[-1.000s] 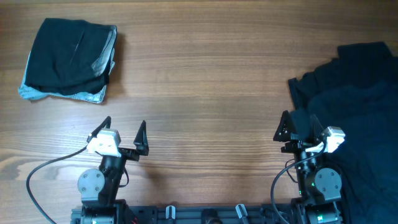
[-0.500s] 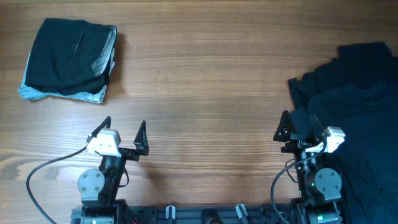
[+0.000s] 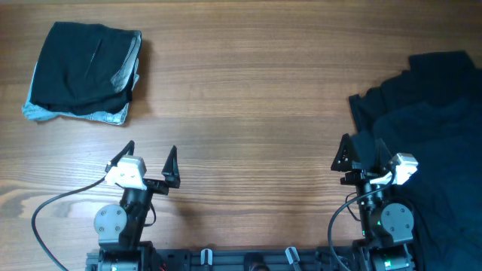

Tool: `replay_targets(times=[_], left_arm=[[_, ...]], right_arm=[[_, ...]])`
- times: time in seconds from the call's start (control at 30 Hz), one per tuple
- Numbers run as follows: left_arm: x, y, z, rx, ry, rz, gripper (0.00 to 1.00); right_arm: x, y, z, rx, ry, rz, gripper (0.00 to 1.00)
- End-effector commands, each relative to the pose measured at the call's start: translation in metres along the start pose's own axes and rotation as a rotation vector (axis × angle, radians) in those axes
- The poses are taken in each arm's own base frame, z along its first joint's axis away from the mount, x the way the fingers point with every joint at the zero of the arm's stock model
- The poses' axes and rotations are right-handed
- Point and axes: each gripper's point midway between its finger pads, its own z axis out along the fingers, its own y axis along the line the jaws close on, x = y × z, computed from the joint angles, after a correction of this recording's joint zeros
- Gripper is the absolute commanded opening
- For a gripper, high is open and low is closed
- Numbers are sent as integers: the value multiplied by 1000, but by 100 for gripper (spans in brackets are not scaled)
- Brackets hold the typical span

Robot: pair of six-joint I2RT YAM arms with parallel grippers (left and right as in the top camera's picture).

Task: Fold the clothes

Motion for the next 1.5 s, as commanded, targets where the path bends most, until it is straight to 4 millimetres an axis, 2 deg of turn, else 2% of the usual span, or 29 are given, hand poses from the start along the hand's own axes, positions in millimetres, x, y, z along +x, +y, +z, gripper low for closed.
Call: replay_targets(times=[0.0,0.07,0.13,0.17,0.23,0.37,0.47,0.53,0.6,0.67,0.77,0.9,0.97,1.03,1.1,1.2,1.3,1.47], left_arm=[[-3,1,0,-6,-24,-8,100],[3,2,0,-10,0,-13,100],[3,-7,0,39,2,-13,100],[0,-14,0,81,-9,-8,100],[-11,-19,-1,106,-53,-8,100],[-73,-26,-13,130,-258,-83,100],[-106,-25,-19,105,-296,-111,100],[-125,-22,-15,69,-279,-122,100],[-142,-20,-6,45,-238,-133,100],[-161,-19,12,29,-171,-147,100],[-177,-15,46,-7,-12,-202,100],[-177,-8,83,-57,204,-245,100],[-169,-4,96,-81,301,-264,100],[-158,-7,105,-62,367,-281,100],[-147,-7,110,-53,405,-281,100],[-143,-6,110,-45,422,-222,100],[-146,-6,111,-38,411,-203,100],[-141,-6,113,-40,425,-207,100]], right_arm=[[-1,3,0,-16,-5,-4,100],[-1,3,0,-16,-3,43,100],[-4,4,0,-21,-15,142,100],[-5,5,0,-28,-14,226,100],[-6,7,-1,-38,-17,267,100],[-30,38,-8,-173,-19,260,100],[-51,59,-11,-228,-10,186,100],[-63,65,-7,-204,33,158,100],[-71,74,2,-180,117,128,100],[-75,82,19,-129,257,76,100],[-77,90,47,-44,466,21,99],[-74,89,83,57,659,-27,100],[-78,104,102,-15,708,-58,100],[-84,109,116,-54,697,-122,100],[-85,97,126,-23,687,-139,100],[-66,37,129,210,769,-69,100],[-31,-42,121,450,923,120,100],[-17,-105,131,553,932,255,98]])
